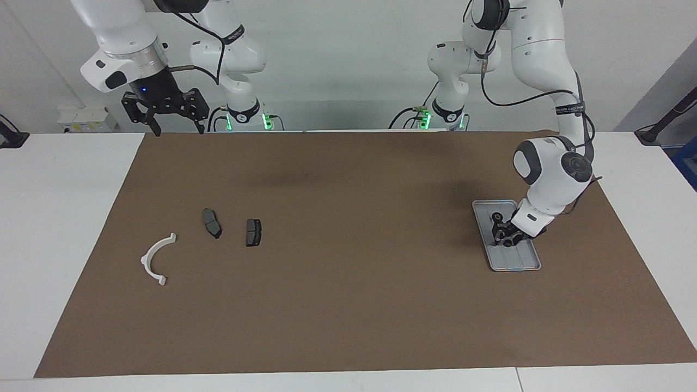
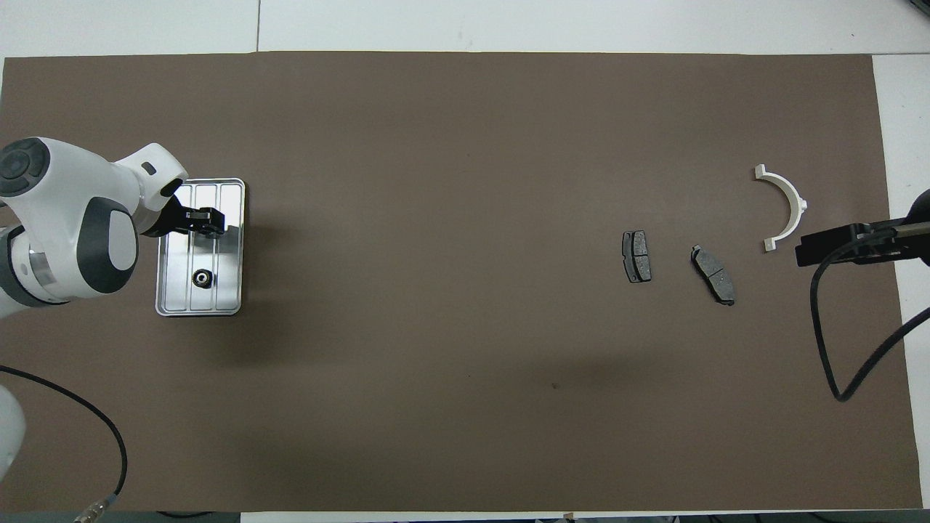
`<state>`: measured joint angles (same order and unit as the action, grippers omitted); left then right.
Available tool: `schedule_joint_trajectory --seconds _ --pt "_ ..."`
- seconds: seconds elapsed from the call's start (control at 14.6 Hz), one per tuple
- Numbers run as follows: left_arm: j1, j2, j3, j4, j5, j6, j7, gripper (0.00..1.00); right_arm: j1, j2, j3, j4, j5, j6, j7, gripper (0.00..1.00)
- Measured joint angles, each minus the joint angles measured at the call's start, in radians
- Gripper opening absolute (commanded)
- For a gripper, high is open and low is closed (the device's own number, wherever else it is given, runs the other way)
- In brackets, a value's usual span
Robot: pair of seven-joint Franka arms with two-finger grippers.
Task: Pick bearing gear from pile to tray
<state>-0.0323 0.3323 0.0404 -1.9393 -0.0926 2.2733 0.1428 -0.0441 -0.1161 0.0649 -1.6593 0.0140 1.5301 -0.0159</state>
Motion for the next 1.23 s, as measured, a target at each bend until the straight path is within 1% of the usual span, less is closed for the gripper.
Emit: schedule_joint_trajectory --seconds 0.14,0.41,0.55,0.75,1.23 --pt "0.000 -0.065 0.004 0.027 -0.003 -0.106 0.000 1.00 0.000 0.000 0.000 0.000 0.000 0.000 0.000 1.00" --pt "0.002 -0.255 0.035 0.059 -0.004 -0.362 0.000 1.00 -0.001 0.000 0.000 0.000 0.000 0.000 0.000 1.00" --pt "0.002 -0.310 0.040 0.075 0.008 -0.443 0.001 1.00 -0.001 0.000 0.000 0.000 0.000 0.000 0.000 1.00" --pt "0.002 -0.351 0.038 0.080 0.036 -0.466 -0.001 1.00 -0.001 0.000 0.000 0.000 0.000 0.000 0.000 1.00" --pt "0.019 -0.354 0.046 0.086 0.056 -0.496 -0.025 1.00 -0.002 0.000 0.000 0.000 0.000 0.000 0.000 1.00"
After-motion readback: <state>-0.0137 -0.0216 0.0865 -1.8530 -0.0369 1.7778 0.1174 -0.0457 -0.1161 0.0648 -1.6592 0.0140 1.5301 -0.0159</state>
